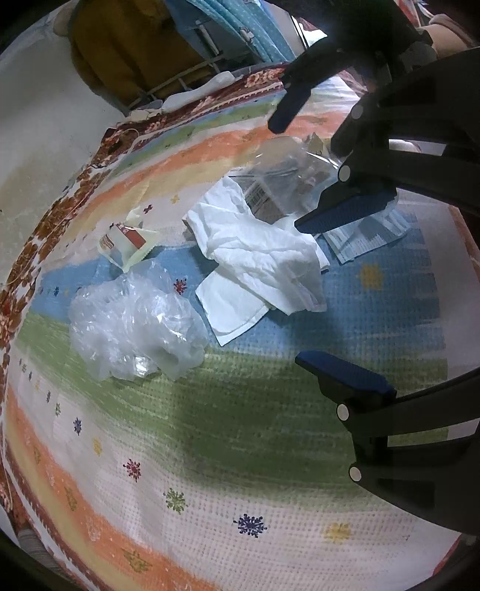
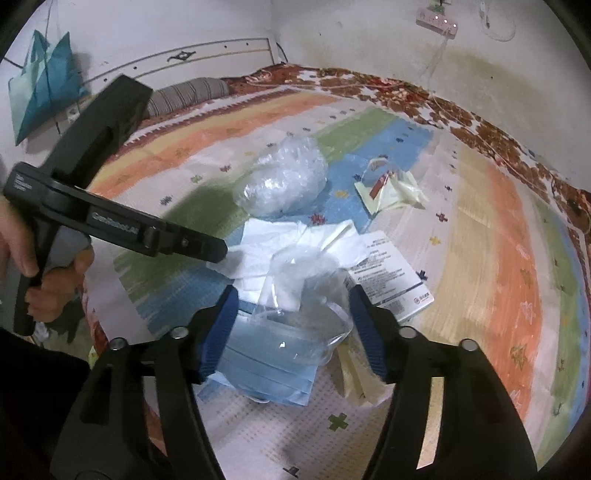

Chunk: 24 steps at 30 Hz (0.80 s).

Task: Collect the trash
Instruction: 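Grasp the clear plastic cup with the right gripper while the left gripper grasps a white tissue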

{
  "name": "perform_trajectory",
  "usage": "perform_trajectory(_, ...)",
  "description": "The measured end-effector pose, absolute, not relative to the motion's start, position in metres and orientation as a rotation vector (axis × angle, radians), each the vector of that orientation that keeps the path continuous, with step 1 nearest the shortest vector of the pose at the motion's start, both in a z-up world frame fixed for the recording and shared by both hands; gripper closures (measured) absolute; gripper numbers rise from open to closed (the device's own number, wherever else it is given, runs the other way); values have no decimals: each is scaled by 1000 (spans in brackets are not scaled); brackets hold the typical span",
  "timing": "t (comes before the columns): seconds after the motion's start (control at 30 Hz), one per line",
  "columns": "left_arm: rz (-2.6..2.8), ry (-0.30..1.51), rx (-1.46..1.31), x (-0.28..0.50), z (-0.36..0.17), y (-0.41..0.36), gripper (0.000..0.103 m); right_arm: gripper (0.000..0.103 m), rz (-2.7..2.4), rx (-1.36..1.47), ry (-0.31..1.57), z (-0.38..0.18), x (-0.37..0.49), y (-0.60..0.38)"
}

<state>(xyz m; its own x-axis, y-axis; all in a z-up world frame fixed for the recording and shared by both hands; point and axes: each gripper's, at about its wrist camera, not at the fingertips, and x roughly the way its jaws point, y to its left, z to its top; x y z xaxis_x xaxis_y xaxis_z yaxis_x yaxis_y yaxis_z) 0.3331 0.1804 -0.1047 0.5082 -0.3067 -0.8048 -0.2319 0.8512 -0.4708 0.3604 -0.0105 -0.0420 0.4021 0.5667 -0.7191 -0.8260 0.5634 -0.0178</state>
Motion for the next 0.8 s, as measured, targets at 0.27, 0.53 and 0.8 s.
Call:
perform_trajectory(0.27, -64, 1065, -596, 334, -109, 177, 38, 40, 944, -408, 747, -46, 364, -6)
perform_trajectory(0.53, -55, 1076, -645, 337, -119, 179, 38, 41, 959, -470, 760, -61, 362, 9)
perform_trajectory(0.8, -61, 1079, -671, 350, -122, 183, 50, 59, 956, -467, 796, -68, 363, 10)
